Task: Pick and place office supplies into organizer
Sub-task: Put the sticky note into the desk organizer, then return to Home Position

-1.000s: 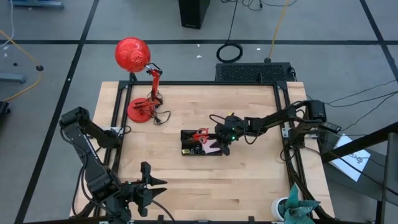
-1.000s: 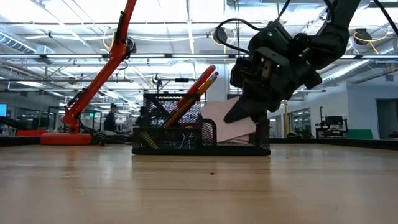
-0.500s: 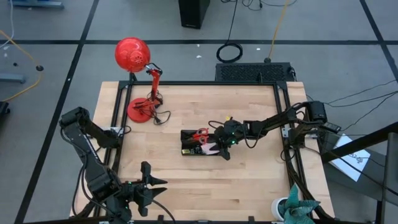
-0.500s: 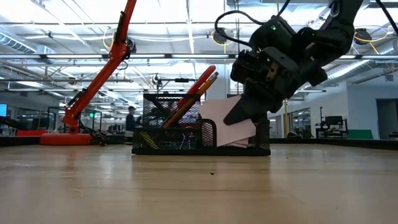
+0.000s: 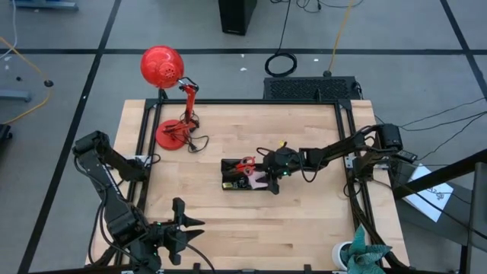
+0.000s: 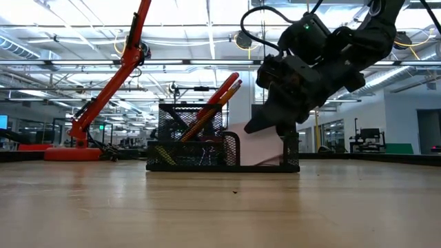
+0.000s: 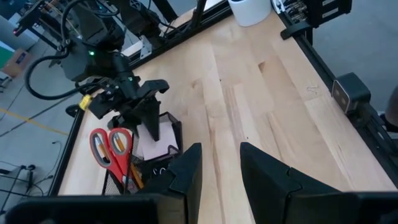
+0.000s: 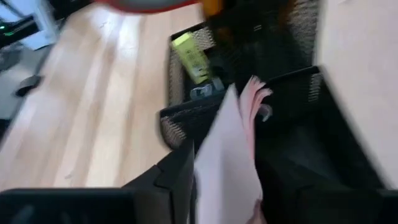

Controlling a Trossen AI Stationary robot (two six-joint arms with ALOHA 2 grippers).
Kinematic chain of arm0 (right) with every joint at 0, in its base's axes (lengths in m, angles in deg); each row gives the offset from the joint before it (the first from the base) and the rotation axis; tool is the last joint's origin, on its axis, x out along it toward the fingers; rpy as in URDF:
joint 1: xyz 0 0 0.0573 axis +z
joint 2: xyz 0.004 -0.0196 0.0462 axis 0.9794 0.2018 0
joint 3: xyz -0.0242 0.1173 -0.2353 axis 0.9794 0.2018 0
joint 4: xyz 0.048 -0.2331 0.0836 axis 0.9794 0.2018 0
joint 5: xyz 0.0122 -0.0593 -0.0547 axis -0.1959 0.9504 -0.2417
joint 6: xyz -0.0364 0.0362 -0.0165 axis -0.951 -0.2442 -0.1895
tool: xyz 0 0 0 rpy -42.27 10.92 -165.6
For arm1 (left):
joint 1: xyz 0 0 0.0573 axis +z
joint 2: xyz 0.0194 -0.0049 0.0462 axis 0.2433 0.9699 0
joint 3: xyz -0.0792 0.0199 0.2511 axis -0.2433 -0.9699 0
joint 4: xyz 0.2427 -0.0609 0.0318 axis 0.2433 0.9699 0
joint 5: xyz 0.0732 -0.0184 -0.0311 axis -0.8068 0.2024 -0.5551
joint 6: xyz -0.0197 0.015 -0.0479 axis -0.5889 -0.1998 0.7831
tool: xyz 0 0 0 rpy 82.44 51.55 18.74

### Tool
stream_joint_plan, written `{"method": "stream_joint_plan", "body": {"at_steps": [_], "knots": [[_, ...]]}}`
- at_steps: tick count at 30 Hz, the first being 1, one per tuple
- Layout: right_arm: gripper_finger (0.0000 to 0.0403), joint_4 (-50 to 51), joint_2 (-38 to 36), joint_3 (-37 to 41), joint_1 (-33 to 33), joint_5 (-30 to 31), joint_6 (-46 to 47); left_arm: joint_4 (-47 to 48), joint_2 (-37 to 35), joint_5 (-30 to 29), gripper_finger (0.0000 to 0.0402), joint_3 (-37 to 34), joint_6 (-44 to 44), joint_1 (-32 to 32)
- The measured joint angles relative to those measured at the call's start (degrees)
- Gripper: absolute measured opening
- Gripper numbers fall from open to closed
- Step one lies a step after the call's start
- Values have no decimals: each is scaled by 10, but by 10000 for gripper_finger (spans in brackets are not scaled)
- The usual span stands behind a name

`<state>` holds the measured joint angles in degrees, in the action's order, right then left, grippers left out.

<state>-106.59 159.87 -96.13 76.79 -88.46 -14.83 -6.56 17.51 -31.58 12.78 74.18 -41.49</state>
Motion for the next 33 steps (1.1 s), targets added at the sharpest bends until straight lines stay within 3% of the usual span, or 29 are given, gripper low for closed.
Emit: {"method": "stream_joint_plan", "body": {"at_steps": [23, 28, 33], "knots": [[149, 50, -102, 1, 16, 83, -71, -3, 0, 20, 115, 0, 0, 0], [125, 49, -101, 1, 40, 83, -73, -2, 0, 20, 115, 0, -1, 0], [72, -5, -101, 1, 81, 82, -44, -2, 0, 17, 115, 0, -16, 0]]}}
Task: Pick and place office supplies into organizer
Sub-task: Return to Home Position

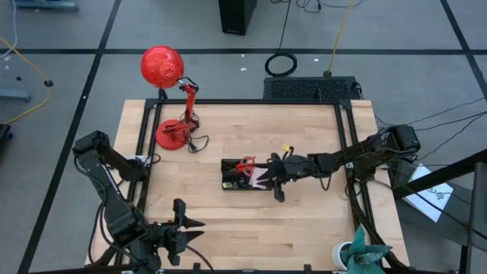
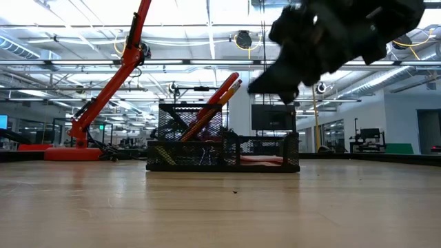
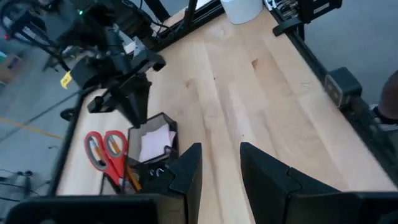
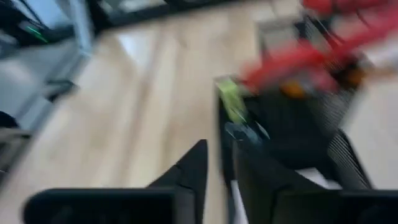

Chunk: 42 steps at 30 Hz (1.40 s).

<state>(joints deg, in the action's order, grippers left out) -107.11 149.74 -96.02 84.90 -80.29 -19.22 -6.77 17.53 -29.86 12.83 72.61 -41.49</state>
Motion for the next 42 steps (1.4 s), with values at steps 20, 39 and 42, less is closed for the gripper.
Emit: {"method": "stream_joint_plan", "body": {"at_steps": [20, 39, 42], "knots": [[1, -25, -86, -53, 54, -41, -84, -30, -6, 68, 64, 0, -203, 128], [1, 103, -217, -105, 8, 31, -175, -234, -93, 300, 7, 0, -488, 369], [1, 146, -224, -123, -8, 13, -166, -234, -131, 300, 3, 0, -495, 373]]}}
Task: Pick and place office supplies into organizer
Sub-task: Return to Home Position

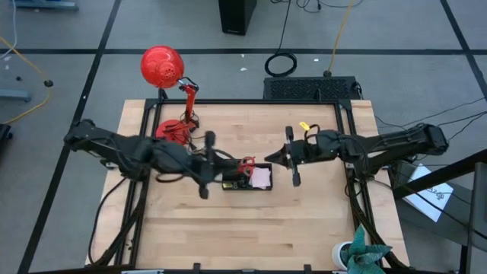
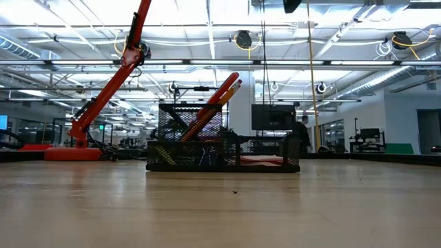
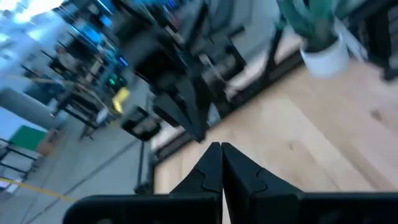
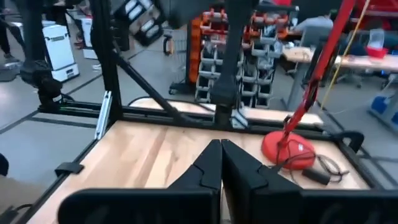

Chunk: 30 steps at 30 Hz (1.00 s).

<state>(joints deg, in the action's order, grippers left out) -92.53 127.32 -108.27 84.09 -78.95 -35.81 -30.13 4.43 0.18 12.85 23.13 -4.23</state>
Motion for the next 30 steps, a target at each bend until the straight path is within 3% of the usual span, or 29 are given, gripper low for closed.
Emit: {"method": "stream_joint_plan", "body": {"at_steps": [8, 15, 19, 23, 27, 30], "knots": [[1, 48, -53, -5, -4, -12, -30, -22, -92, -42, 3, 0, -32, -36], [1, 108, -93, -4, -4, 17, -31, -3, -114, -79, 5, 0, -13, -50], [1, 111, -112, -4, -5, 17, -38, -4, -113, -84, 4, 0, 22, -29], [1, 127, -136, -4, -19, 19, -49, 0, -113, -89, 4, 0, 84, 36], [1, 170, -163, -4, -28, 22, -35, 35, -117, -18, 3, -7, 118, 92], [1, 178, -188, 8, -26, 21, -18, 14, -144, 17, 3, -48, 117, 95]]}}
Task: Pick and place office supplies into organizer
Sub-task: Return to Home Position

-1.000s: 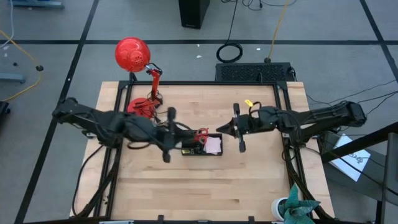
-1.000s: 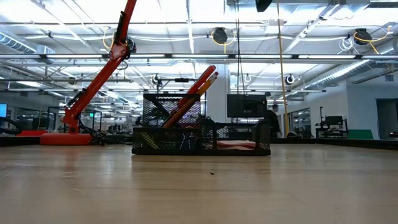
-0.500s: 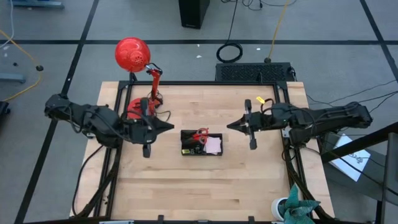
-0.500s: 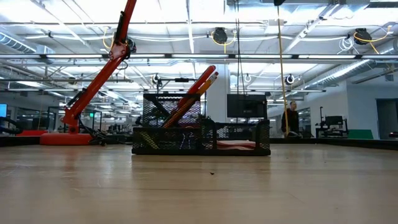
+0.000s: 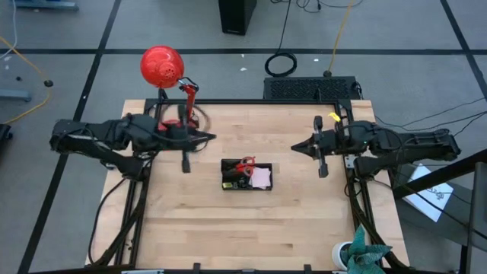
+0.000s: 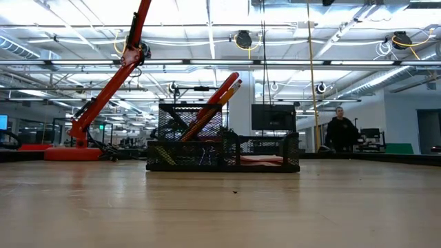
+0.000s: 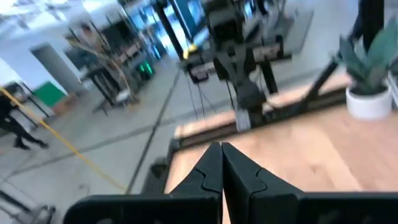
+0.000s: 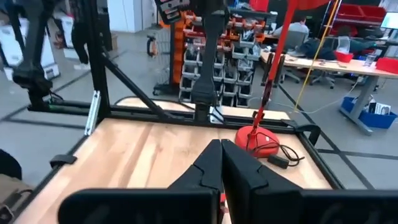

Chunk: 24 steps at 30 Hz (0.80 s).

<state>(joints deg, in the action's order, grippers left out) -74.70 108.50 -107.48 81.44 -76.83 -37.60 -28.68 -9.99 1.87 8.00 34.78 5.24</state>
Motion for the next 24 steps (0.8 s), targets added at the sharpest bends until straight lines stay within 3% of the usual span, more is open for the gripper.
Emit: {"method": "stream_joint_plan", "body": {"at_steps": [5, 8, 19, 24], "knots": [[1, -2, -60, 32, 15, 28, 30, -78, -106, 1, 2, -89, 5, -21], [0, -12, -88, 65, 32, 27, 50, -89, -171, 35, 1, -158, 22, -40], [0, -209, -134, 252, 102, 28, 72, -275, -312, 50, 1, -424, -20, -114], [0, -314, -185, 332, 98, 37, 87, -288, -381, 113, 2, -504, -23, -113]]}}
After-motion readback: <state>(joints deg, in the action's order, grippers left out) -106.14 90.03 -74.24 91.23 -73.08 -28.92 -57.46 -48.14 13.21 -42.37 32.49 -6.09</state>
